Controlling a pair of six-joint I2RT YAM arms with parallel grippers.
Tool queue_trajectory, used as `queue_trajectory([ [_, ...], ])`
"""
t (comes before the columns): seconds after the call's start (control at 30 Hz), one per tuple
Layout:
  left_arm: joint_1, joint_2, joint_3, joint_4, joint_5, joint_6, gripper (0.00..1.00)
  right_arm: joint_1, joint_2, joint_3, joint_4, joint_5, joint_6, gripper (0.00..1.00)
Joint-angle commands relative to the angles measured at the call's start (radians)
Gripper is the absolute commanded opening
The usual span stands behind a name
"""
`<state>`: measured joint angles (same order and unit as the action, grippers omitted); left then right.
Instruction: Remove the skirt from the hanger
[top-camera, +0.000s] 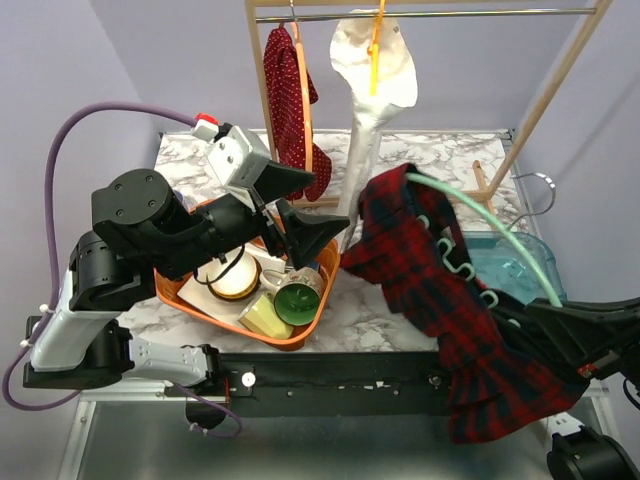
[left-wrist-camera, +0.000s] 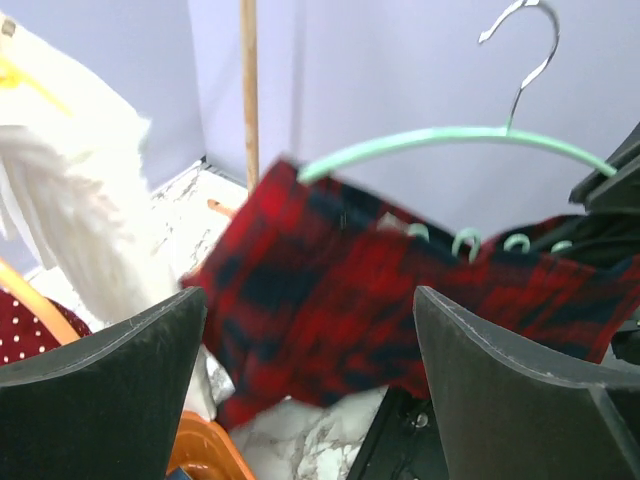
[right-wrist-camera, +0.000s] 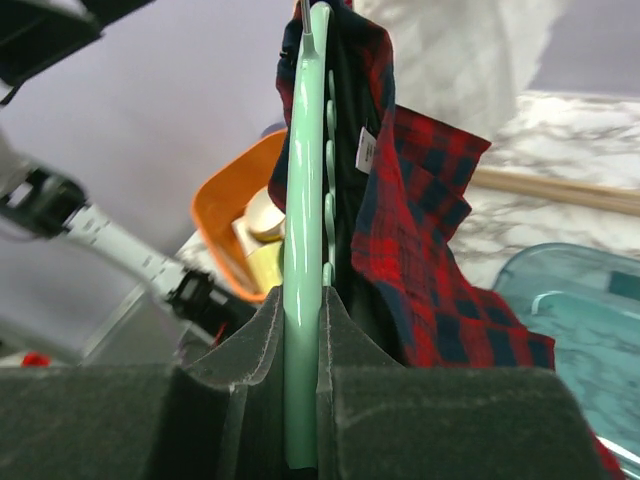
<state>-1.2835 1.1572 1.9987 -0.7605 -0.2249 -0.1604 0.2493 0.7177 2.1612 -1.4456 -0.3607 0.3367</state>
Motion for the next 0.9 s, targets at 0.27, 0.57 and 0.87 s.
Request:
queue_trajectory([
  [0.27,-0.004,-0.033,-0.089,-0.048,0.071,0.064,0.97,-0.001,-0.087,-0.052,0.292,-0.489,0.177,0.01],
  [0.57,-0.002,0.004,-0.023,-0.006,0.427,0.065,0.99,-0.001,-0.101,-0.282,0.353,-0.584,0.137,0.01],
  [0.87,-0.004,0.119,-0.090,0.073,0.648,-0.059,0.92,-0.001,-0.089,-0.392,0.508,-0.655,0.159,0.01],
])
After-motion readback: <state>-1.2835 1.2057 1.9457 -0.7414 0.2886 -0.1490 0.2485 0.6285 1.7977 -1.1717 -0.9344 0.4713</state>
